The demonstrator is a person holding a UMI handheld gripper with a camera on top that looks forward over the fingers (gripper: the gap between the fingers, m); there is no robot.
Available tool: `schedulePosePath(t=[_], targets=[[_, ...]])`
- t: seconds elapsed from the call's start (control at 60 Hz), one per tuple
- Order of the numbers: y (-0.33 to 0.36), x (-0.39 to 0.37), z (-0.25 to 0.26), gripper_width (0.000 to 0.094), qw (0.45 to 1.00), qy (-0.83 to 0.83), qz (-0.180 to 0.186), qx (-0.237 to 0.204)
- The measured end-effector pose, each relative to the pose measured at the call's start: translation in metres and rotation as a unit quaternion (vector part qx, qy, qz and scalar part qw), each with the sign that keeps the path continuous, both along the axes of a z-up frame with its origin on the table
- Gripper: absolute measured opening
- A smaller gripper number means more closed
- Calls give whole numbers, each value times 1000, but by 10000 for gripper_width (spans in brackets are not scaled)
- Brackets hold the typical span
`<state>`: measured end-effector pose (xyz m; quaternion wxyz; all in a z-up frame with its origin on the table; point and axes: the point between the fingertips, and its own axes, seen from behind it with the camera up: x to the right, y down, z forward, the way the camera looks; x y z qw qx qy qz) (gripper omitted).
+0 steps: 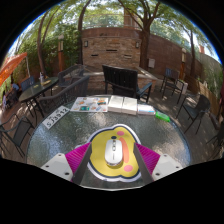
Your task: Arrange mouse
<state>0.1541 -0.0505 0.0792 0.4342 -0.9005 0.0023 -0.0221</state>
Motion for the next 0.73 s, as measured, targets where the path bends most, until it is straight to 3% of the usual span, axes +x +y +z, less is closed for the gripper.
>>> schedulePosePath(t=[0.333, 0.733], targets=[[-119, -24, 92, 858, 999, -9, -33, -4], [-157, -33, 95, 857, 999, -32, -42, -4]])
